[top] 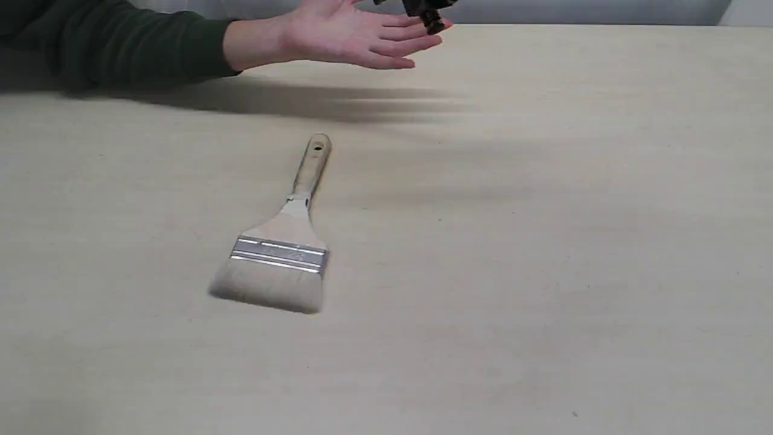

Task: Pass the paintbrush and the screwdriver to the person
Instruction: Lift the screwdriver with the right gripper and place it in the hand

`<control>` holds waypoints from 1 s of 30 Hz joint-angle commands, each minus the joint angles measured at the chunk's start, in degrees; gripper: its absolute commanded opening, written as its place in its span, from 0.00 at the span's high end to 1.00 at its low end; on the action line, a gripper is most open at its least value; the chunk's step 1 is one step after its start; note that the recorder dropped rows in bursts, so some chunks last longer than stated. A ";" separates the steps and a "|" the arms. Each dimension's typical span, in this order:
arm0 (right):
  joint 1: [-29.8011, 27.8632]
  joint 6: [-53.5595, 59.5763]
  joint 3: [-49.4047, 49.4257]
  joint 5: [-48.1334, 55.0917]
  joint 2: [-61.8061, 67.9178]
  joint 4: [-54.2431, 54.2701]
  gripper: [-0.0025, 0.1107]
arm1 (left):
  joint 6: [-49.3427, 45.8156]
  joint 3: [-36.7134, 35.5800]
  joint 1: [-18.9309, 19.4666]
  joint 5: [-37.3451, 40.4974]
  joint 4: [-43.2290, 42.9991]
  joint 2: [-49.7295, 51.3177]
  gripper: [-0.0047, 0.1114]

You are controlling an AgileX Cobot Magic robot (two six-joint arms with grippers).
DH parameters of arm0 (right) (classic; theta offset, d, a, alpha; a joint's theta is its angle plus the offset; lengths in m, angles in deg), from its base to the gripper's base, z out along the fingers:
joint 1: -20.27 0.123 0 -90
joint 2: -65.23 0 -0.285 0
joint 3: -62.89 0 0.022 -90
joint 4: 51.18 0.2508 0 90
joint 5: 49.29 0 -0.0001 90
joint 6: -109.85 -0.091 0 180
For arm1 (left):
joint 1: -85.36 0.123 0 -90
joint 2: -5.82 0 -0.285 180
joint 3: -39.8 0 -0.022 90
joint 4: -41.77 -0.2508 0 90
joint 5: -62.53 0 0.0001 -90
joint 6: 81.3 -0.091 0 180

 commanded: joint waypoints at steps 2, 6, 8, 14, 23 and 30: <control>0.10 -0.49 -5.57 0.52 4.15 -1.30 0.94 | 0.12 -0.12 -0.37 -0.69 0.16 -0.14 0.96; 0.10 -1.86 -10.63 2.35 8.28 -1.75 0.94 | 0.12 -0.12 -0.37 -0.54 0.26 -0.14 0.96; 0.10 -2.53 -13.10 3.12 10.49 -2.90 0.94 | 0.12 -0.12 -0.37 -0.54 0.26 -0.14 0.96; 0.10 -2.76 -18.31 7.31 15.67 -3.03 0.94 | 0.12 -0.12 -0.37 -0.54 0.26 -0.14 0.96; 0.10 -3.99 -19.67 7.44 17.90 -2.81 0.86 | 0.12 -0.12 -0.37 -0.54 0.26 -0.14 0.96; 0.10 -4.49 -19.80 6.95 15.71 -2.36 0.52 | 0.12 -0.12 -0.37 -0.54 0.26 -0.14 0.96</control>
